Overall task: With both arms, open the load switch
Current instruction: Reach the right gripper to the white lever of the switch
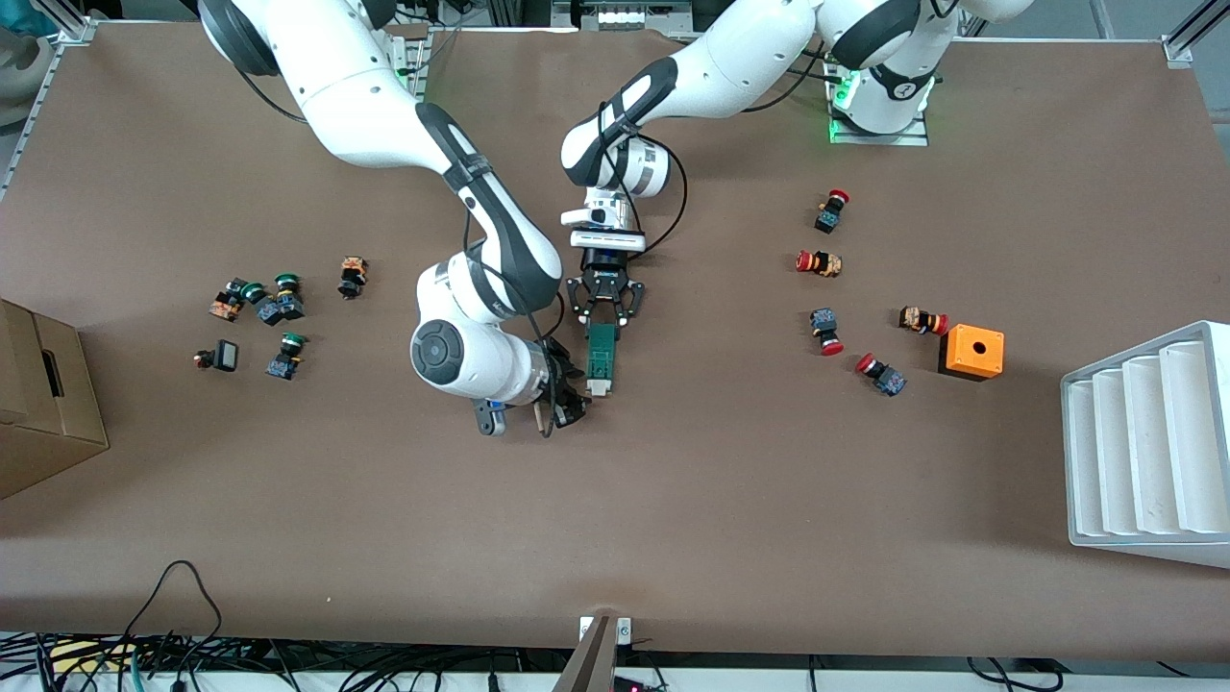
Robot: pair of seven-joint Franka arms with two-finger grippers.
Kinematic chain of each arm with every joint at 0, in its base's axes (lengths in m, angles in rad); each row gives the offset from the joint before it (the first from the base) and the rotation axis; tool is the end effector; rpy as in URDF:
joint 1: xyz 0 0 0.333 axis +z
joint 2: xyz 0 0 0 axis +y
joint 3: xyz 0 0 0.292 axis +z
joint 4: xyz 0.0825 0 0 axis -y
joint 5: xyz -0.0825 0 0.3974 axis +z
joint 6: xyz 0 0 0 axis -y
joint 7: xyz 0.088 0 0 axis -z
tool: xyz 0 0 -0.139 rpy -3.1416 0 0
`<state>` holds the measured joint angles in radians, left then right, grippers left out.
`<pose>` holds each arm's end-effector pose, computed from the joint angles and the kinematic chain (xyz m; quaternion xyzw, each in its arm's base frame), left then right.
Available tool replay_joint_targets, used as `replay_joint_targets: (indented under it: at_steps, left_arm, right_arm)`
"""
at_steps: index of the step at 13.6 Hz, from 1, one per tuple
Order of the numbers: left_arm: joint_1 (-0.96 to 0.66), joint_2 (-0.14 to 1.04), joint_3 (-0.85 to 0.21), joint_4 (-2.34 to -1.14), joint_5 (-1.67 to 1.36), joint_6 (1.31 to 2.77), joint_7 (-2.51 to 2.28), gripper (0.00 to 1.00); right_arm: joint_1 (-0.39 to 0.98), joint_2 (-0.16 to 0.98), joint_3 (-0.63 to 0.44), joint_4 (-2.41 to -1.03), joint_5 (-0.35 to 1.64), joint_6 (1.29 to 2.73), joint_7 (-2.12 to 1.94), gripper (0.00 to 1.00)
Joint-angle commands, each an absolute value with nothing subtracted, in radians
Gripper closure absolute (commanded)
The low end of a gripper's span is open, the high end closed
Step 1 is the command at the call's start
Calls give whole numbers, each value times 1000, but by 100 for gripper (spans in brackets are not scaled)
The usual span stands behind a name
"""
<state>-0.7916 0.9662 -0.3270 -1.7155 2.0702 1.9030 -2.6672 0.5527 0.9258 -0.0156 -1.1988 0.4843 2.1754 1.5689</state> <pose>0.3658 -0.5331 0.0216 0.8037 0.0303 0.5930 0.0388 0.6388 0.4185 0.1754 -0.7824 0.5910 0.1569 0.1180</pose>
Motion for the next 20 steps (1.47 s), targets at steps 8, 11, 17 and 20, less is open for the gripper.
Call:
replay_joint_targets:
  at_steps: [8,11,17,20]
  left_arm:
    - [-793,982,-321,-1689,2071,1927,-2675,58]
    - [-793,983,-321,-1689,2071,1927,-2675,58]
    - [-793,982,-321,-1689,2071,1927,-2675,58]
    - [-793,982,-321,-1689,2071,1927,-2675,58]
  right_arm:
    - [575,999,-35,-1075,506,2155,1620,50]
    - [581,1006,-40,-1074,506,2155,1621,50]
    - [588,1022,-40,-1060,506,2126,1681,50]
    - [591,1022,-40,-1060,506,2123,1719,50]
